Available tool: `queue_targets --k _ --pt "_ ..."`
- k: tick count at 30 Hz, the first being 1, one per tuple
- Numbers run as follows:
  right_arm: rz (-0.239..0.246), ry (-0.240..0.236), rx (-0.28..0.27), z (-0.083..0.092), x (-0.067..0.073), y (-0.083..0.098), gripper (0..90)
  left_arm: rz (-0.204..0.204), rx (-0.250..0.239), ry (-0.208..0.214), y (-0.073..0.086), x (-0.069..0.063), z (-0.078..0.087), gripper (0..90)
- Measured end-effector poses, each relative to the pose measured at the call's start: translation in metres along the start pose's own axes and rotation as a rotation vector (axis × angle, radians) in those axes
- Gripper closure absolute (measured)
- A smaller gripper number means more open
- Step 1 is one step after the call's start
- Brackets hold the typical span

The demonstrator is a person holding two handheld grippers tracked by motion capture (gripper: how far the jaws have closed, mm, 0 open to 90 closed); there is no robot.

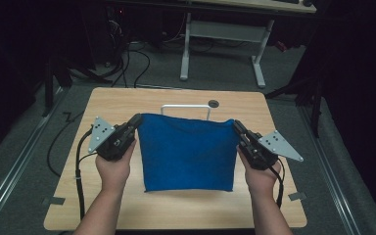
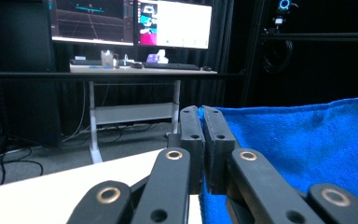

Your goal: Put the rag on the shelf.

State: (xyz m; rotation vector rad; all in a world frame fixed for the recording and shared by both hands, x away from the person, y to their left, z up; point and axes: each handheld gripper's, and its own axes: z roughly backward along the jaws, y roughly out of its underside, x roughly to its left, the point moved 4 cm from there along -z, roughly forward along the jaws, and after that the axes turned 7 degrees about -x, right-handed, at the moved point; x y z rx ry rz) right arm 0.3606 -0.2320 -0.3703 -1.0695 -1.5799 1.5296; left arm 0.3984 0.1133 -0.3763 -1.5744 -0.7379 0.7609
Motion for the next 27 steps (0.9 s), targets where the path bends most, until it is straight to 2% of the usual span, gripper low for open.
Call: queue_targets --k 5,14,21,27 --pt "0.008 -0.001 -0.020 -0.001 0.000 -0.011 88.1 -0.020 -0.012 0.002 -0.011 -0.001 -0.002 88.3" --pt "0.003 0.004 -0.046 -0.007 -0.006 -0.031 88.1 -0.063 -0.035 -0.003 -0.041 0.002 -0.009 88.3" --pt "0.004 0.008 -0.041 -0.013 -0.010 -0.035 88.1 -0.078 -0.030 -0.009 -0.047 0.007 -0.014 88.3" --pt "0.006 0.015 -0.020 -0.025 -0.017 -0.037 88.1 -0.082 -0.001 -0.022 -0.046 0.016 -0.028 88.3"
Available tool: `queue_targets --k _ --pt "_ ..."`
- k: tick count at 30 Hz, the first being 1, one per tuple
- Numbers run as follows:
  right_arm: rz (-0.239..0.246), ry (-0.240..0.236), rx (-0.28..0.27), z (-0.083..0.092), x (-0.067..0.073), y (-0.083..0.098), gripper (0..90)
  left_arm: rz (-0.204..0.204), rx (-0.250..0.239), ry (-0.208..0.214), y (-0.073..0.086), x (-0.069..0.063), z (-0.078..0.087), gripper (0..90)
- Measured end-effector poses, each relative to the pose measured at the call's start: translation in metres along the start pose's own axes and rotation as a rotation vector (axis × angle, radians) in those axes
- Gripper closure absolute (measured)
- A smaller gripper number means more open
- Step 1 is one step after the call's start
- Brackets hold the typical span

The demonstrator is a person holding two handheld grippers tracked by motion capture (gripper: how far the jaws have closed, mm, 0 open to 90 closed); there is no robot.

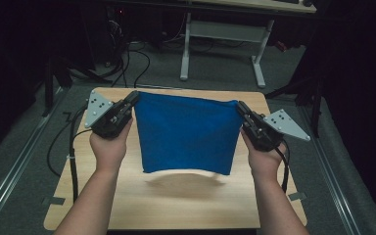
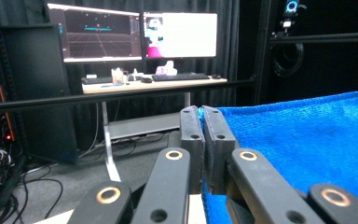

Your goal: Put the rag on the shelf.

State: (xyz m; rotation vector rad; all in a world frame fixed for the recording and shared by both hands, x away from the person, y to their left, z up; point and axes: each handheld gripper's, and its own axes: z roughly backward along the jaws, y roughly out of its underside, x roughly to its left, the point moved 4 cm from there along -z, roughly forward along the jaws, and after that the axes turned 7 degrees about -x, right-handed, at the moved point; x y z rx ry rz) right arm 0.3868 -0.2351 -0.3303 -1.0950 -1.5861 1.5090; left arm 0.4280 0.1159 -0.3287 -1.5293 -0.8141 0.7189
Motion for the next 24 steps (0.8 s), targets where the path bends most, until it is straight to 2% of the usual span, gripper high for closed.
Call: queue_targets --k 6,16,18,21,23,24 --pt "-0.013 0.004 0.014 -0.014 -0.006 0.004 88.1 -0.022 0.026 -0.017 0.003 0.008 -0.014 88.3" --pt "-0.033 0.021 0.030 -0.041 -0.017 0.008 88.1 -0.027 0.017 -0.037 0.000 0.020 -0.034 88.3" --pt "-0.029 0.028 0.042 -0.047 -0.019 0.010 88.1 -0.032 0.028 -0.044 0.000 0.022 -0.038 88.3" --pt "-0.053 0.037 0.050 -0.058 -0.025 0.012 88.1 -0.051 0.049 -0.057 0.003 0.027 -0.050 88.3" --pt "-0.057 0.039 0.049 -0.061 -0.026 0.012 88.2 -0.045 0.055 -0.062 0.005 0.031 -0.055 88.3" --pt "-0.050 0.044 0.059 -0.068 -0.028 0.012 88.1 -0.038 0.062 -0.063 0.005 0.032 -0.058 88.3"
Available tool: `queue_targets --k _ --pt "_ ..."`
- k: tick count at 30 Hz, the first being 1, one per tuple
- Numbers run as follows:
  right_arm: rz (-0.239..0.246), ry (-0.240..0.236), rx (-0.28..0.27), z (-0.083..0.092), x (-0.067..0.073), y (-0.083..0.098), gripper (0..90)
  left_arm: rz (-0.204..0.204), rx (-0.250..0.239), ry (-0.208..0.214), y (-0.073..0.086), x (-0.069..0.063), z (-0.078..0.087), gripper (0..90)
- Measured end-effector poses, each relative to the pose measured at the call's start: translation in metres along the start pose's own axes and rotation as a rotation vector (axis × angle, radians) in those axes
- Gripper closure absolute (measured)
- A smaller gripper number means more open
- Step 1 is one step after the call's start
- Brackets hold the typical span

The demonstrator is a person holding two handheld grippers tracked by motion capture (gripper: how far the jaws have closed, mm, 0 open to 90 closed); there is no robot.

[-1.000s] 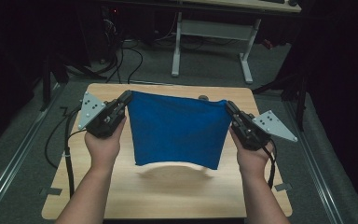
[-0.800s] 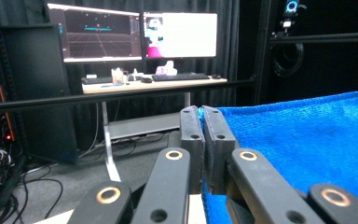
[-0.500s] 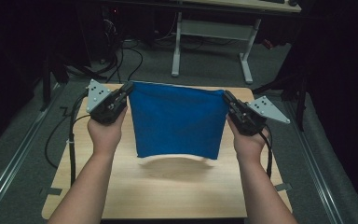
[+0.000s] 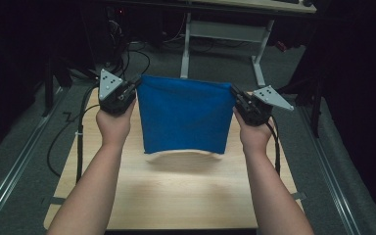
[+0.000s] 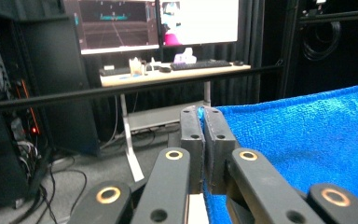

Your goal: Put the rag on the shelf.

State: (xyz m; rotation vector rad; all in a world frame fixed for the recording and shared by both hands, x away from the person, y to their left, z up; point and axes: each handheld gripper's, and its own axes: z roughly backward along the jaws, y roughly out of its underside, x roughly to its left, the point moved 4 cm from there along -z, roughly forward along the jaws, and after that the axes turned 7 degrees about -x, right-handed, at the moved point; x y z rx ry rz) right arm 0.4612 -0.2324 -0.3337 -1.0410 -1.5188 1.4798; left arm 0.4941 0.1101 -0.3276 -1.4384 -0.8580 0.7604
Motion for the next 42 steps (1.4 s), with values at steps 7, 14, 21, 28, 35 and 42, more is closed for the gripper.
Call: queue_targets --k 7,14,21,28,35,42 --pt "0.015 0.018 0.008 -0.019 -0.008 -0.004 88.2 -0.014 0.029 -0.028 0.002 0.008 -0.021 88.3" --pt "0.050 0.030 0.041 -0.041 -0.016 -0.005 88.1 -0.044 0.067 -0.051 0.003 0.014 -0.038 88.2" --pt "0.048 0.035 0.103 -0.055 -0.021 0.010 88.1 -0.044 0.138 -0.062 0.022 0.019 -0.052 88.1" --pt "0.037 0.026 0.184 -0.064 -0.026 0.038 88.0 -0.034 0.258 -0.043 0.066 0.022 -0.061 88.0" --pt "0.030 0.007 0.264 -0.066 -0.031 0.075 88.0 -0.026 0.328 -0.009 0.098 0.020 -0.061 88.0" --pt "0.015 -0.005 0.300 -0.063 -0.030 0.098 87.9 0.000 0.372 0.015 0.127 0.016 -0.055 88.0"
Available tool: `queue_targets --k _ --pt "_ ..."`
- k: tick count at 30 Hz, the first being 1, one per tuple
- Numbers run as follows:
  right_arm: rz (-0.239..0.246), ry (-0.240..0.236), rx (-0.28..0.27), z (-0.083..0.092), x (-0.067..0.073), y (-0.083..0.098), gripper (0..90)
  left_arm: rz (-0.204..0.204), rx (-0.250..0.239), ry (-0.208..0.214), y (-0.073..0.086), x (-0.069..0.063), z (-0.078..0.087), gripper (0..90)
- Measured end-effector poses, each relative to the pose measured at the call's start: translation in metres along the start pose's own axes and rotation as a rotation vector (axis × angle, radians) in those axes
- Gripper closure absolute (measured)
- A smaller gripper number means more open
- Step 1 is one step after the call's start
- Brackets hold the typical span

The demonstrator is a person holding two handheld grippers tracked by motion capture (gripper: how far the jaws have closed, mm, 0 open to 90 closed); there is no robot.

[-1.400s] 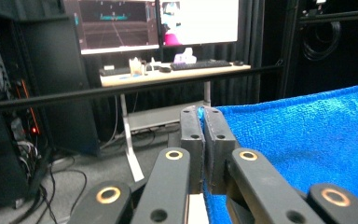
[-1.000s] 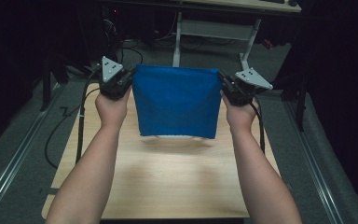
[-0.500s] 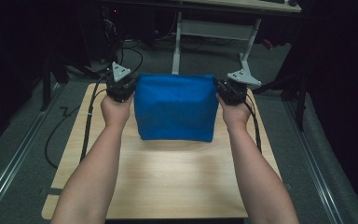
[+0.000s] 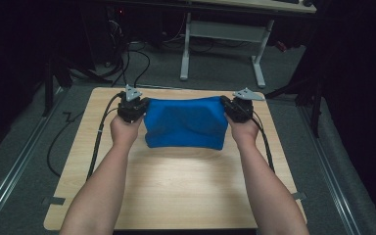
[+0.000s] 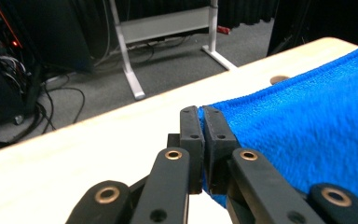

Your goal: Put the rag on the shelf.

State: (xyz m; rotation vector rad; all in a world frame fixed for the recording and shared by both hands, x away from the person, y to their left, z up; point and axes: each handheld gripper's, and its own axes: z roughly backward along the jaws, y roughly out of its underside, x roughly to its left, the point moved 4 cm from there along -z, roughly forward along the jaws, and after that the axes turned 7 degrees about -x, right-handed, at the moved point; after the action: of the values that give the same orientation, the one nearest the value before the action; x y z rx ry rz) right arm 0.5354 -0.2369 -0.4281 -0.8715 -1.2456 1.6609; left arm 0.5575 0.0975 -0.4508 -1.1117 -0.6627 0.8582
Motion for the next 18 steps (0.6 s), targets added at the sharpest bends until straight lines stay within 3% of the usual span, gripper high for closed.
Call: queue_targets --k 4,7,18 --pt "-0.006 -0.008 0.014 -0.001 0.002 0.013 87.8 0.008 0.011 0.015 0.012 -0.004 0.000 88.0" --pt "-0.039 -0.014 0.028 -0.002 0.003 0.024 87.8 0.011 0.028 0.028 0.021 -0.008 0.000 87.9" --pt "-0.041 -0.024 0.048 -0.003 0.009 0.037 87.7 0.042 0.046 0.058 0.041 -0.011 0.000 87.8"
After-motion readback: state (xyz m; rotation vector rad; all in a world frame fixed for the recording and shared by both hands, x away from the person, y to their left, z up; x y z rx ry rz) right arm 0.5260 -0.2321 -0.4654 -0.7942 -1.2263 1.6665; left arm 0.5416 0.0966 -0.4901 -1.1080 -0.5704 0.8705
